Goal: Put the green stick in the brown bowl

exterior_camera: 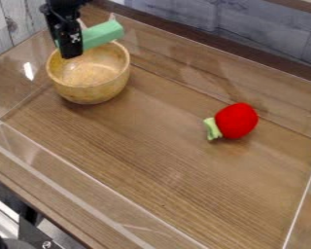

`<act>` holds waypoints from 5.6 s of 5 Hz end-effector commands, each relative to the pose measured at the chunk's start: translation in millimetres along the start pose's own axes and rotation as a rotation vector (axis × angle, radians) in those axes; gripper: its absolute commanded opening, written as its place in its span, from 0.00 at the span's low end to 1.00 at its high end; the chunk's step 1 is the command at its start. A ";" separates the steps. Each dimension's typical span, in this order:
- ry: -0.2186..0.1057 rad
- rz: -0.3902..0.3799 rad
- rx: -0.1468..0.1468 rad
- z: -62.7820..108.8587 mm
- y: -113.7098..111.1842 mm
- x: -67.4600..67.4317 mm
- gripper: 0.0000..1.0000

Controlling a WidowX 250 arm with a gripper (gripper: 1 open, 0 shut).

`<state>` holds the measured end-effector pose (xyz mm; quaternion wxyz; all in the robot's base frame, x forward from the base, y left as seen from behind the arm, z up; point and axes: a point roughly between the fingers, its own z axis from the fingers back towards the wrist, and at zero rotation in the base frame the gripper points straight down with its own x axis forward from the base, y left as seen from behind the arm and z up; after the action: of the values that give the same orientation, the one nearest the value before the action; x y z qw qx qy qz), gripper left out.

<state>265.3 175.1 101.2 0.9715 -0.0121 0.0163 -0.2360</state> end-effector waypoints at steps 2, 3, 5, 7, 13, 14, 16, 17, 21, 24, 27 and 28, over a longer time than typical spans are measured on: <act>-0.048 -0.107 0.059 0.6 1.5 10.5 1.00; -0.050 -0.118 0.056 0.5 6.6 8.6 1.00; -0.051 -0.174 0.044 -13.4 21.8 1.1 1.00; -0.054 -0.135 0.041 -28.3 35.3 -4.9 1.00; -0.092 0.099 0.007 -41.5 25.3 16.2 1.00; -0.109 0.131 -0.004 -38.1 26.0 15.7 1.00; -0.146 0.251 -0.029 -25.3 26.3 12.8 1.00; -0.169 0.336 -0.038 -15.3 25.4 11.1 1.00; -0.231 0.472 -0.068 5.3 23.1 10.2 1.00; -0.256 0.448 -0.087 23.3 -1.7 41.4 1.00; -0.266 0.314 -0.122 25.3 -18.8 79.3 1.00; -0.257 0.279 -0.113 11.5 -18.6 96.4 1.00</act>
<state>333.1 108.8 88.4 0.9874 -0.1161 -0.0589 -0.0897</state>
